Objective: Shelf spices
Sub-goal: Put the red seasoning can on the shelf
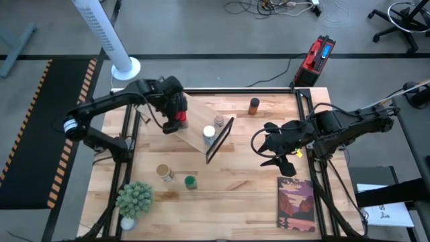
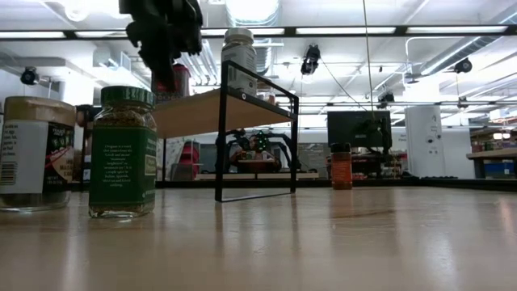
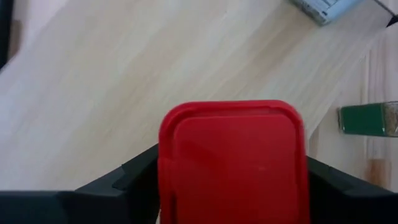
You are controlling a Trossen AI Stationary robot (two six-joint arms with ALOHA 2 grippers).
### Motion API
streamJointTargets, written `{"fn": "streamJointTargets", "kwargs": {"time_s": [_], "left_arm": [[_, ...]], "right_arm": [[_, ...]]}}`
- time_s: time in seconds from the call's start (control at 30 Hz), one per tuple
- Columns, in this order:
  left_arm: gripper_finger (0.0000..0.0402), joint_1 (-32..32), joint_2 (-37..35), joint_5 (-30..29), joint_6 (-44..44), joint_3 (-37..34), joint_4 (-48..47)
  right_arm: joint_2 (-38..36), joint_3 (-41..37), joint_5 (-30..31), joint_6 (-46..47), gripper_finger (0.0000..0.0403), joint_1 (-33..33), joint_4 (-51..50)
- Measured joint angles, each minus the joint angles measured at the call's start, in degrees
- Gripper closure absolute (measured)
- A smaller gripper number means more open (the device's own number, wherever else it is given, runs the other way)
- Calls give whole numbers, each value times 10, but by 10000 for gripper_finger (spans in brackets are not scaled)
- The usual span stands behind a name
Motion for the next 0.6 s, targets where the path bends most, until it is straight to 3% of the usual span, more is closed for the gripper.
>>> {"fn": "streamJointTargets", "kwargs": {"time_s": [0.33,0.6], "left_arm": [[210,-13,1,0,13,4,-23],[184,-26,0,-73,86,6,-48]], "right_arm": [[0,0,0,0,204,0,-3],[0,0,0,-4,204,0,-1]]}}
